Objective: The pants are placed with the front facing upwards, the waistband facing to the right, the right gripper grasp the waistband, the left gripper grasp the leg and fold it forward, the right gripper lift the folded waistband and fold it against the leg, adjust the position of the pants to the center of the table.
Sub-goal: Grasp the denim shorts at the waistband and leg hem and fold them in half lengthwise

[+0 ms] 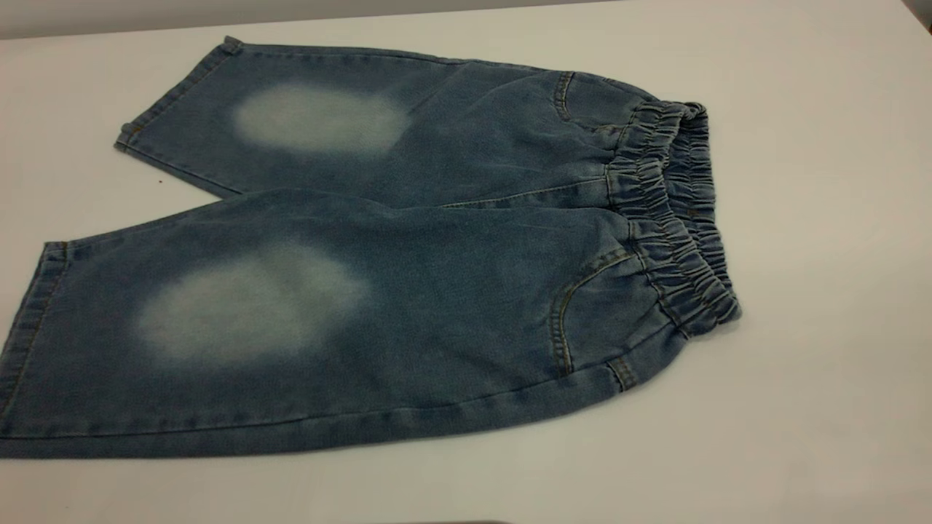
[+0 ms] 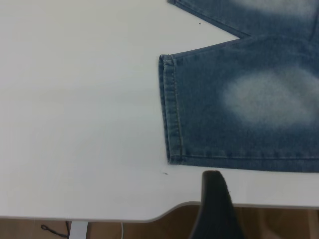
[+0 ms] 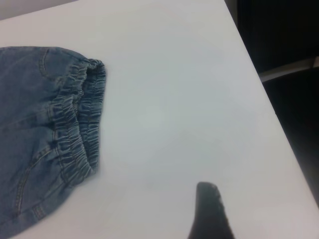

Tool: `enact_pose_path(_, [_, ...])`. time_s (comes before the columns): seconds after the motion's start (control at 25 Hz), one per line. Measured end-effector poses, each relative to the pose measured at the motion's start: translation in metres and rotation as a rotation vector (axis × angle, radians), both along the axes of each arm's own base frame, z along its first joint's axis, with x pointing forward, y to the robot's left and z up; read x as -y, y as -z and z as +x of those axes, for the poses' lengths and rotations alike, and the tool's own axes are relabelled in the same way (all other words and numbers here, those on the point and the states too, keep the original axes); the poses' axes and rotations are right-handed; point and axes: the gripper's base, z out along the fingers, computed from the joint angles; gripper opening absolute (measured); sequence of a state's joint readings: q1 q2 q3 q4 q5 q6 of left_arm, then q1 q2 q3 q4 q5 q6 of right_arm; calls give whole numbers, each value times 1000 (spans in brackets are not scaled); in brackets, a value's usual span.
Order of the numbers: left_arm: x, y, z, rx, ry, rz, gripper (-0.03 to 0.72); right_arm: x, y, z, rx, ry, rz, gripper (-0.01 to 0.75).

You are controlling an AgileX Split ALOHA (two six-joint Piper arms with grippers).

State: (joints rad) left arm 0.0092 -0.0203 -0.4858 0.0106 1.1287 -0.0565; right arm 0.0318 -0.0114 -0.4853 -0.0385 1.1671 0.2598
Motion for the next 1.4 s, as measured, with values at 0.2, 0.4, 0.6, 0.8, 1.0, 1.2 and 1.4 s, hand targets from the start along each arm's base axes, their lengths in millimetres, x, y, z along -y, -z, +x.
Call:
enact_pose_path(0.2, [0,0,0,0,0,0,442,0,0,0,2,0,0,412])
enact_pose_path(0.4, [0,0,0,0,0,0,442,0,-1,1,14,0,0,410])
enact_pose_path(0.6, [0,-3,-1,15,0,0,442,-2,-4,4,41,-11,14,411])
enact_pose_path(0.8, [0,-43,7,91,10,21,442,-11,-14,22,-46,-109,43,411])
enact_pose_path(1.0, [0,-74,52,38,42,55,442,-16,-20,67,-175,-160,45,411])
enact_pose_path(1.2, [4,-65,113,-111,116,68,442,-27,-9,118,-276,-243,102,418])
enact_pose_path(1.4, [8,-41,162,-259,185,59,442,-37,20,163,-432,-331,159,517])
